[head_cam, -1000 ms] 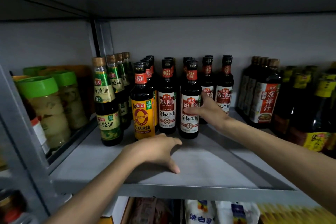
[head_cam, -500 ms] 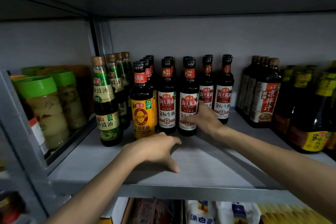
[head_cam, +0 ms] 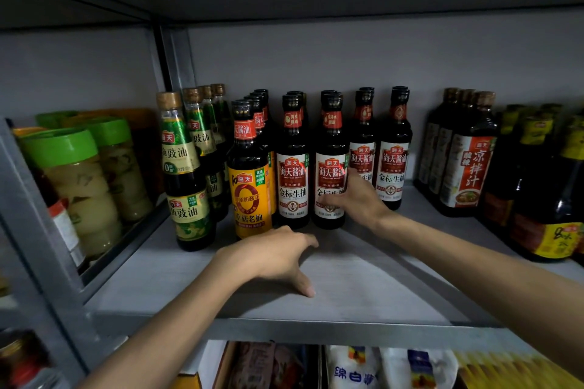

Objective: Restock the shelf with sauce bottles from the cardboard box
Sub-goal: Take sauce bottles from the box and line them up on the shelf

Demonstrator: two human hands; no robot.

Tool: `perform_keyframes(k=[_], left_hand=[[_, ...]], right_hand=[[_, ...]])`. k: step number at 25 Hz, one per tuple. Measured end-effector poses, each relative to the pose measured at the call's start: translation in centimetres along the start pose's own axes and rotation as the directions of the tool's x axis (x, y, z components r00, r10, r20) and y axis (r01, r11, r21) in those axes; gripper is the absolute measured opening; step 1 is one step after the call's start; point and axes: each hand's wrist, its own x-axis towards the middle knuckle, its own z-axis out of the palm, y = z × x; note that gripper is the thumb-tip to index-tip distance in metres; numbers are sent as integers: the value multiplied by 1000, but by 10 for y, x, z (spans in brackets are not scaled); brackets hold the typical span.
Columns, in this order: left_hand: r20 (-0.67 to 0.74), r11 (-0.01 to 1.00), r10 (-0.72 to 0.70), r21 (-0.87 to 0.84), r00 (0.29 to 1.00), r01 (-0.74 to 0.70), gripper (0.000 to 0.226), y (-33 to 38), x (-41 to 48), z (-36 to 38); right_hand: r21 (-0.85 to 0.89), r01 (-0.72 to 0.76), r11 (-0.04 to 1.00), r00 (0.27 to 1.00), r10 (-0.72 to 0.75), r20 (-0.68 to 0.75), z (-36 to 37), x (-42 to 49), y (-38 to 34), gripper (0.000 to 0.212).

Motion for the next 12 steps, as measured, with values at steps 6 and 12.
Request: perform_keyframes(k=[6,12], left_hand=[[1,1000,4,-6,1000,-4,90,-1,0,0],[4,1000,-2,-7,1000,2,91,-1,0,0]], right_hand=[[-1,-10,1000,1000,10,3,-1,3,2,45],[-25,19,1000,1000,-19,14,-2,1,-1,42]])
